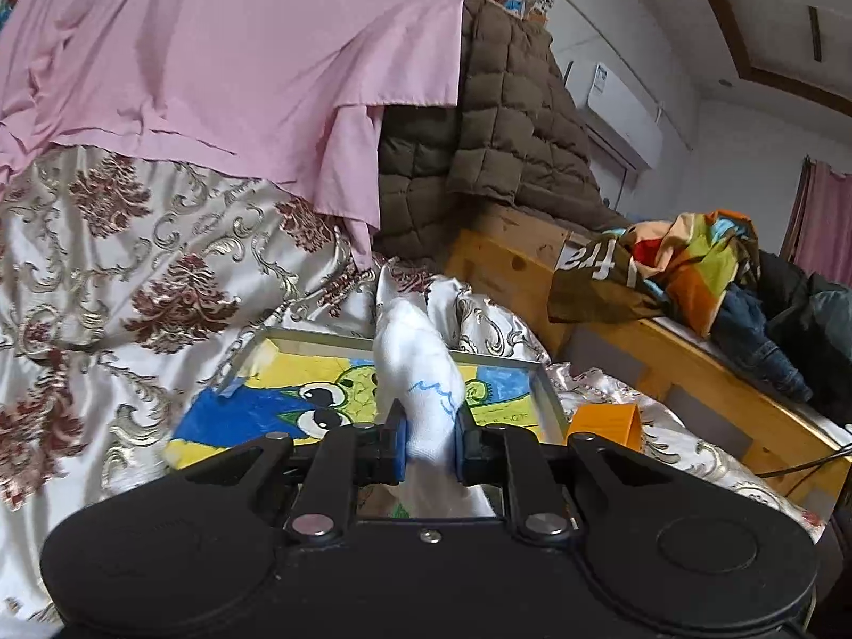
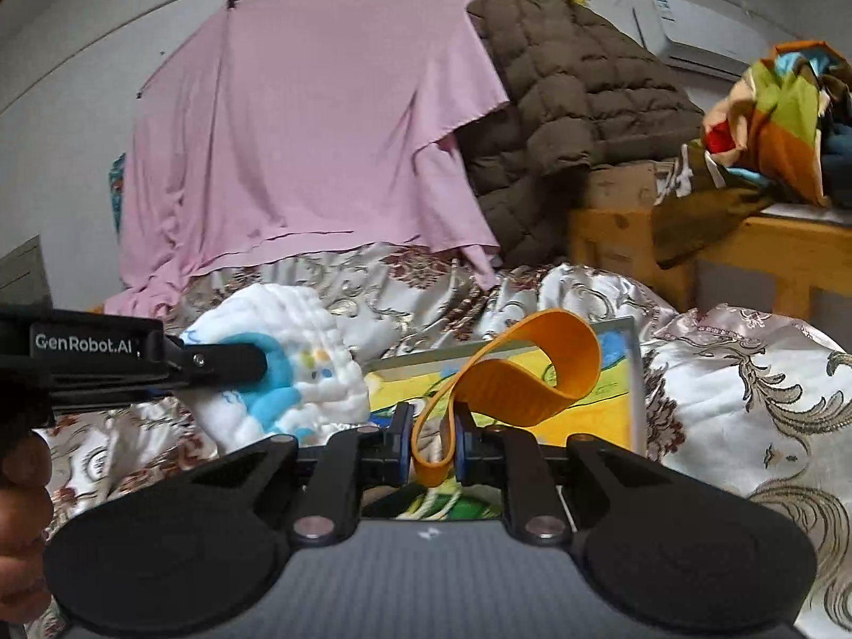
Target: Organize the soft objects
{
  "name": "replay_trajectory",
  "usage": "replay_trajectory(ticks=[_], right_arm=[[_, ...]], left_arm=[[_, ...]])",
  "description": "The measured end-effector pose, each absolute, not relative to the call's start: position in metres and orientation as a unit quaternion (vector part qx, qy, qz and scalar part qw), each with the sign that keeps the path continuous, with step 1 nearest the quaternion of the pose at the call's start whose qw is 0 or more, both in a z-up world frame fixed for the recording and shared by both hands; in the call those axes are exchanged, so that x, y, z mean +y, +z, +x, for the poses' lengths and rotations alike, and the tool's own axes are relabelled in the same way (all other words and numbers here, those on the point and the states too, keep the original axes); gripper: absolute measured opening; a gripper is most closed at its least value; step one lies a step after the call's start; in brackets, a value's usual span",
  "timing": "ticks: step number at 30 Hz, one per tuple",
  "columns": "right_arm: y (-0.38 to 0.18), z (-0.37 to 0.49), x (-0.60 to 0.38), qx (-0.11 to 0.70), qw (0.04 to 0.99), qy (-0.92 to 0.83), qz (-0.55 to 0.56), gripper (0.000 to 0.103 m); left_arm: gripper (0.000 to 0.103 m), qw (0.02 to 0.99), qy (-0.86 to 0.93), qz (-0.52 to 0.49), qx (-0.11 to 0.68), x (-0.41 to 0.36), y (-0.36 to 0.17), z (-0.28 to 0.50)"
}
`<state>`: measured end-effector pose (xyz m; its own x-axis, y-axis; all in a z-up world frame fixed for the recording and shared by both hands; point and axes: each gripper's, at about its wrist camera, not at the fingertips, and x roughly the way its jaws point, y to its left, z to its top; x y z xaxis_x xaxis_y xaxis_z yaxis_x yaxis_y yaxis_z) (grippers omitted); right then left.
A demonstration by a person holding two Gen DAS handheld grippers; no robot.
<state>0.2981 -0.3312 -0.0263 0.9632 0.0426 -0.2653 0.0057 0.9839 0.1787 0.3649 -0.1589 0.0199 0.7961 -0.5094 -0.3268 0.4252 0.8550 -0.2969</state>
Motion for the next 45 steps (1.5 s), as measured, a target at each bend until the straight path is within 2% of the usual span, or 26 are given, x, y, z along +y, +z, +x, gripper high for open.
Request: replay_trajectory(ticks=[15,24,45], right_arm=[[-0.055,0.324,-0.365,0.171,0.977,-0.002,0.129,0.018],[-0.069,0.331,-0.373,0.201,0.967,-0.005,0.156,0.019],[-0.078,0.338,-0.376,0.227,0.960,-0.016,0.165,0.027]], left_arm=[[0.018,0.936,-0.250,-0.103,0.227,-0.223,-0.006,0.417],[0.018,0.929,-0.226,-0.120,0.268,-0.225,-0.029,0.428],[0.021,0.932,-0.183,-0.068,0.305,-0.228,-0.055,0.429]])
